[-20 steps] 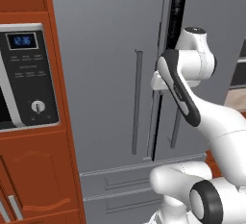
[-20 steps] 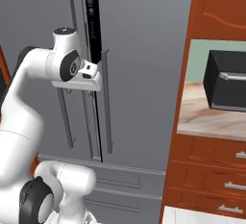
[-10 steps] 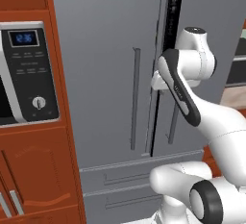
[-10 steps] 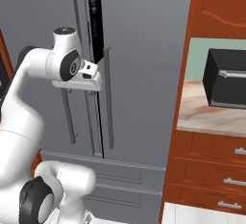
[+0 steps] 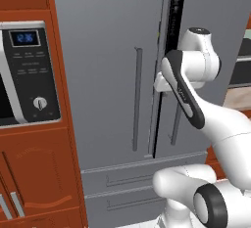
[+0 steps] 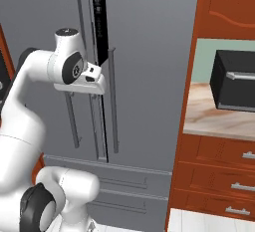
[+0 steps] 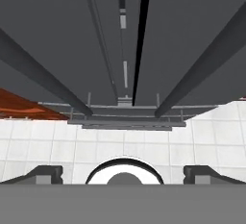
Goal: Retrieve a lemon from the fridge and place it on the cutting board with the fish.
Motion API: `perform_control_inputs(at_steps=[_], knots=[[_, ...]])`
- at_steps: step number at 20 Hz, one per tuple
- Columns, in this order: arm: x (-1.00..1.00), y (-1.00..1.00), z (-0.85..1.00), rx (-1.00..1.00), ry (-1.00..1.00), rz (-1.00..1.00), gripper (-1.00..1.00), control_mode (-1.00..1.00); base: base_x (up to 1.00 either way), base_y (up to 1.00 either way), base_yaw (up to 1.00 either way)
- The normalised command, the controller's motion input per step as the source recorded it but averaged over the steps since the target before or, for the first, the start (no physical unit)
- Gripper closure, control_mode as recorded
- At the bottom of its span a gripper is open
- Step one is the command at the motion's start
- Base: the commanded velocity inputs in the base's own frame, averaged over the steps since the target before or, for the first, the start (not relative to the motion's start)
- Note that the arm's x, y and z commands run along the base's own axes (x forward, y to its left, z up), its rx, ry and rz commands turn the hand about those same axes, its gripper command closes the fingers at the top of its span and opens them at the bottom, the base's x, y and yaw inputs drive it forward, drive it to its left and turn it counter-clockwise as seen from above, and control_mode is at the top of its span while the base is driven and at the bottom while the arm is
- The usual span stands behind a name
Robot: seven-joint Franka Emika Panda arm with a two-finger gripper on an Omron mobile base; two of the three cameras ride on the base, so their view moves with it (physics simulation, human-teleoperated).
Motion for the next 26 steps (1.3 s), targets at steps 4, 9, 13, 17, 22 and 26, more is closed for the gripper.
perform_control_inputs(at_steps=[4, 9, 13, 17, 22, 26], knots=[[0.26, -0.13, -0.12, 0.00, -0.17, 0.00, -1.00, -1.00, 0.00, 0.00, 0.00], [0.30, -0.42, -0.14, 0.01, -0.30, 0.07, -1.00, -1.00, 0.00, 0.00, 0.00], [0.16, -0.63, -0.15, 0.00, -0.21, 0.00, -1.00, -1.00, 0.00, 0.00, 0.00], [0.36, -0.48, -0.17, 0.00, 0.00, -0.04, -1.00, -1.00, 0.00, 0.00, 0.00], [0.30, -0.04, -0.03, 0.00, 0.00, -0.04, -1.00, -1.00, 0.00, 0.00, 0.00], [0.46, -0.03, -0.04, 0.00, 0.00, -0.08, -1.00, -1.00, 0.00, 0.00, 0.00]])
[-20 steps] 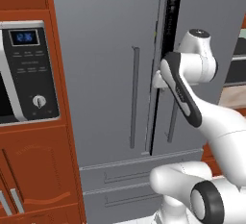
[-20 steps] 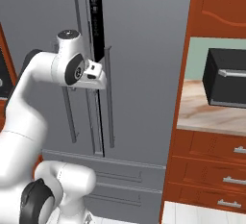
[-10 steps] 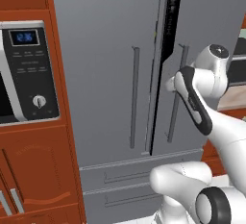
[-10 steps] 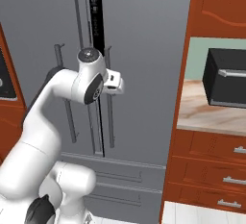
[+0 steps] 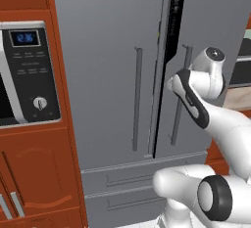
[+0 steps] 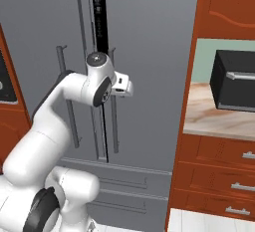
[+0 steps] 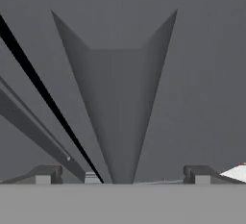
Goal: Retrieve a lemon from the fridge and place it on the cutting board with the fish.
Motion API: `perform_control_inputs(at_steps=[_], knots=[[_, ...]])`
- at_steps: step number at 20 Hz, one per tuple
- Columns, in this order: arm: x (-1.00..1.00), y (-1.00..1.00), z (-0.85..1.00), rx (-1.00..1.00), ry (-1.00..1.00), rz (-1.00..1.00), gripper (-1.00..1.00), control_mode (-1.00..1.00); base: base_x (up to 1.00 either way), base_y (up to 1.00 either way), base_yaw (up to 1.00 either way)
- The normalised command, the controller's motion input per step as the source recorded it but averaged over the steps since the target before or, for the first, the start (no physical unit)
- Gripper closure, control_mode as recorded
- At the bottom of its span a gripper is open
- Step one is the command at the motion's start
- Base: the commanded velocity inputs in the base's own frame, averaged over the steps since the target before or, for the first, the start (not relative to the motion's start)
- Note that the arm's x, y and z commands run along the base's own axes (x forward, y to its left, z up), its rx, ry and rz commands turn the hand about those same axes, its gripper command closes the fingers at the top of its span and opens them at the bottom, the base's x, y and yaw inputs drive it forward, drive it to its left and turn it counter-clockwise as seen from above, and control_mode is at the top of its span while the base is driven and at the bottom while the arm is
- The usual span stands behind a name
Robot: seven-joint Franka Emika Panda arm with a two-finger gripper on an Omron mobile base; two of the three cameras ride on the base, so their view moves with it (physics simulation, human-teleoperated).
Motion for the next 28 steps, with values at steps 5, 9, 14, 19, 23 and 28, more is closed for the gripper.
perform_control_inputs(at_steps=[5, 9, 14, 19, 23, 28], knots=[[0.13, 0.00, -0.01, 0.00, -0.03, 0.00, -1.00, -1.00, 0.00, 0.00, 0.00], [0.15, 0.00, -0.12, 0.00, -0.09, 0.00, -1.00, -1.00, 0.00, 0.00, 0.00], [0.18, 0.00, -0.16, 0.00, -0.14, 0.00, -1.00, -1.00, 0.00, 0.00, 0.00], [0.32, 0.00, -0.06, 0.00, -0.10, 0.00, -1.00, -1.00, 0.00, 0.00, 0.00], [0.36, 0.00, 0.00, 0.00, -0.01, 0.00, -1.00, -1.00, 0.00, 0.00, 0.00], [0.35, 0.00, 0.00, 0.00, 0.00, 0.00, -1.00, -1.00, 0.00, 0.00, 0.00]])
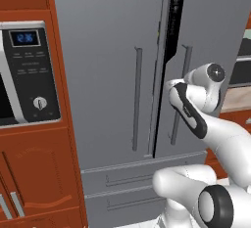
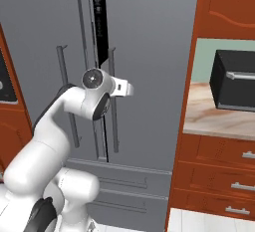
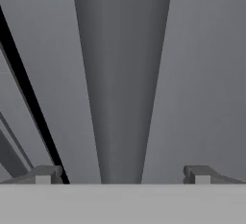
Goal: Retrieve a lemon from the fridge and place it on the cutting board with the fish.
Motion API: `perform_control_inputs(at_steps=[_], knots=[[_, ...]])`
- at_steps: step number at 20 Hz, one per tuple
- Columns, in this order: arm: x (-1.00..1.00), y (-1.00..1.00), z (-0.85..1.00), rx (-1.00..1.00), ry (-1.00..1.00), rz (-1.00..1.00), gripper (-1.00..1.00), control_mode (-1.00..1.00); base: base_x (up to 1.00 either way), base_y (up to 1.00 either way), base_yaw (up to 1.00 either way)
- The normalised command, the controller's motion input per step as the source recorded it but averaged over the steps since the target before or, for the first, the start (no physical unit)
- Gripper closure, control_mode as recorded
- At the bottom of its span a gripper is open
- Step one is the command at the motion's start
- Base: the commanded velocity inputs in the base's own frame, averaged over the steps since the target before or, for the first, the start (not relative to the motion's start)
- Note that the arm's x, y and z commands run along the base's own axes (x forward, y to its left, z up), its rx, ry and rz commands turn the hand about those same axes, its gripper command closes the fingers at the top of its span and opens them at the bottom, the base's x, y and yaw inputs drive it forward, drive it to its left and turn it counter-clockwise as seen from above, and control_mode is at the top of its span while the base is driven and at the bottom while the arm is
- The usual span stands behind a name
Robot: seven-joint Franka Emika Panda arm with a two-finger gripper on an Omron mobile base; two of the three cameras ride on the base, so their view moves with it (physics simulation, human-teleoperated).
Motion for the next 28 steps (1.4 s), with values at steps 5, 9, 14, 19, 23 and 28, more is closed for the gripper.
perform_control_inputs(at_steps=[5, 9, 14, 19, 23, 28], knots=[[0.33, 0.00, 0.00, 0.01, 0.00, 0.01, -1.00, -1.00, 0.00, 0.00, 0.00], [0.32, 0.00, 0.00, 0.00, -0.01, 0.00, 1.00, -1.00, 0.00, 0.00, 0.00], [0.17, 0.00, 0.00, 0.00, 0.00, 0.00, 1.00, -1.00, 0.00, 0.00, 0.00], [0.00, -0.02, 0.00, 0.00, 0.02, 0.00, 1.00, -1.00, 0.00, 0.00, 0.00], [-0.08, -0.01, 0.07, 0.00, 0.03, 0.00, 1.00, -1.00, 0.00, 0.00, 0.00], [-0.34, -0.13, 0.24, 0.00, 0.02, 0.00, 1.00, -1.00, 0.00, 0.00, 0.00]])
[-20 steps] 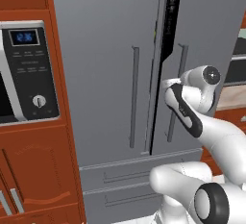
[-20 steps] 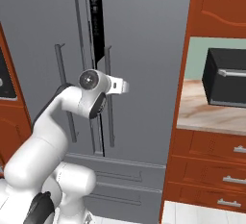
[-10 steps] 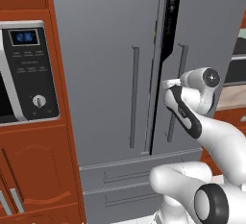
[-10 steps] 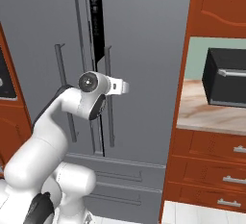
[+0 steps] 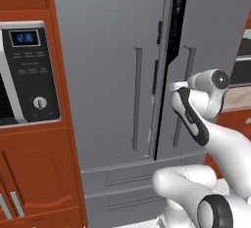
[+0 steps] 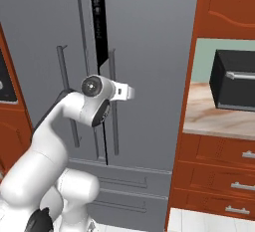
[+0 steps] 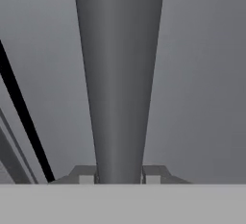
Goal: Retrieve a lemon from the fridge and place it on the cutting board with the fish.
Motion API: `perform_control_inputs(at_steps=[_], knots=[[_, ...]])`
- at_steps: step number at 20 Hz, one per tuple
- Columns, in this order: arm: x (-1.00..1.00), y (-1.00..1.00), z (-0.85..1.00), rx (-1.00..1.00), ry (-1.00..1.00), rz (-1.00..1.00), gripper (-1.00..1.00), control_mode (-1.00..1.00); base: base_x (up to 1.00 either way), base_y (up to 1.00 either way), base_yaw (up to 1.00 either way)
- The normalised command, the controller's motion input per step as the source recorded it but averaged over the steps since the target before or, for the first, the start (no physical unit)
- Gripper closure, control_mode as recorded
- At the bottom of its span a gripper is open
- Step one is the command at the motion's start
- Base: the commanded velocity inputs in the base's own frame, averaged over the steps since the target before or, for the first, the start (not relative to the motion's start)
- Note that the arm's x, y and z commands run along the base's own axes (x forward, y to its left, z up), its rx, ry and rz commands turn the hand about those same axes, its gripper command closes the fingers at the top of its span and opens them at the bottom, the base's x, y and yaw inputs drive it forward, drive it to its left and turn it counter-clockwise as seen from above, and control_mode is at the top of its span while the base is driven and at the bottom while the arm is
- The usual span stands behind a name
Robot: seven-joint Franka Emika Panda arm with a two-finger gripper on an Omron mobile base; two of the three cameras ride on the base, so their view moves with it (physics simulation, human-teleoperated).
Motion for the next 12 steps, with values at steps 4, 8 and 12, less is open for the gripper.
perform_control_inputs(at_steps=[4, 8, 12], knots=[[-0.58, -0.40, 0.38, 0.04, 0.01, 0.00, 1.00, -1.00, 0.00, 0.00, 0.00], [-0.70, -0.38, 0.48, 0.07, 0.02, 0.00, 1.00, -1.00, 0.00, 0.00, 0.00], [-0.74, -0.41, 0.60, 0.07, 0.11, 0.00, 1.00, -1.00, 0.00, 0.00, 0.00]])
